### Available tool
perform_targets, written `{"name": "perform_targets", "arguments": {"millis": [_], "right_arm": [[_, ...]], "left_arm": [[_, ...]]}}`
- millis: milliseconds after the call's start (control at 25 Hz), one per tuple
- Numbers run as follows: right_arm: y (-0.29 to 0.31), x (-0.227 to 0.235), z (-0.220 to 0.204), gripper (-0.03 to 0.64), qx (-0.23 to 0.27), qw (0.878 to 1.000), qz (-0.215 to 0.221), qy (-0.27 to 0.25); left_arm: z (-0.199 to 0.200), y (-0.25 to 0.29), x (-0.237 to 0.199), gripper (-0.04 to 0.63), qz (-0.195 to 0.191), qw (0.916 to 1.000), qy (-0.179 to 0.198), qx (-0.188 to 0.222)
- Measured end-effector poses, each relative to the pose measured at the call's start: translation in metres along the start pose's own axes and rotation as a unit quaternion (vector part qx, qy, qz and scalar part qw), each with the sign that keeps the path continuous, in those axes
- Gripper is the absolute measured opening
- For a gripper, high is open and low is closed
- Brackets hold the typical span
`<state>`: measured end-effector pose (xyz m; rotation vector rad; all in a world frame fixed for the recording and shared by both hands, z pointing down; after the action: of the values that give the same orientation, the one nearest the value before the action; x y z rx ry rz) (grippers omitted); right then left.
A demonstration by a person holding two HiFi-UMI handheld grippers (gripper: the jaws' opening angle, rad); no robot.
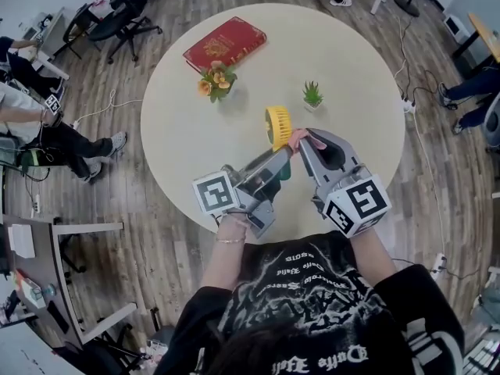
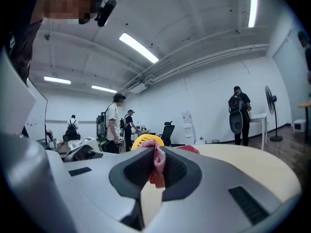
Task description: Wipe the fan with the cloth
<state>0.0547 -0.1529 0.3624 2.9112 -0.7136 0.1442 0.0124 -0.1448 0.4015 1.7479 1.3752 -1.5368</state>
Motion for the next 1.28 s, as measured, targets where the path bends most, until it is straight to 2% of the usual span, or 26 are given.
{"name": "perform_targets", "arguments": {"millis": [40, 120, 280, 400, 640, 880, 1080, 1280], "right_arm": [[-0.001, -0.001, 0.002, 0.037, 0.001, 1.0, -0.006, -0.021], [-0.005, -0.003, 0.007, 0.037, 0.006, 0.998, -0.012, -0.054], [-0.008, 0.002, 0.017, 0.038, 0.012, 0.998, -0.02, -0.06], [-0.006, 0.008, 0.023, 0.038, 0.011, 0.999, -0.005, -0.049], [0.0, 0.018, 0.025, 0.038, -0.015, 0.997, 0.012, -0.07], [0.011, 0.03, 0.013, 0.04, -0.068, 0.988, -0.008, -0.138], [0.021, 0.035, 0.004, 0.038, -0.09, 0.99, 0.034, -0.101], [0.02, 0.031, -0.001, 0.04, -0.101, 0.99, 0.09, -0.028]], "left_arm": [[-0.001, -0.001, -0.001, 0.198, 0.006, 0.9999, 0.01, -0.006], [-0.002, -0.002, -0.002, 0.198, 0.018, 0.9981, 0.052, -0.026], [-0.008, -0.002, 0.005, 0.198, 0.03, 0.9916, 0.105, -0.069], [-0.014, -0.003, 0.009, 0.198, 0.025, 0.9881, 0.118, -0.095], [-0.024, -0.001, 0.008, 0.198, 0.024, 0.9803, 0.137, -0.14], [-0.036, 0.0, -0.001, 0.198, 0.052, 0.9657, 0.169, -0.19], [-0.039, 0.001, 0.003, 0.198, 0.029, 0.9635, 0.173, -0.203], [-0.04, 0.003, 0.027, 0.198, -0.039, 0.9648, 0.167, -0.199]]}}
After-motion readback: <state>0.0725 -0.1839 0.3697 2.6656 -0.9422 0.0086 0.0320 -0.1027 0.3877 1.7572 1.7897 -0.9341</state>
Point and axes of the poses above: the fingertips, and each gripper's own axes: y forward along the fingers, x to its right, z out of its top, the point moved 1 cm from there along -y, backward along the fingers, and after that the axes turned 7 degrees about -z, right-handed, at the moved point
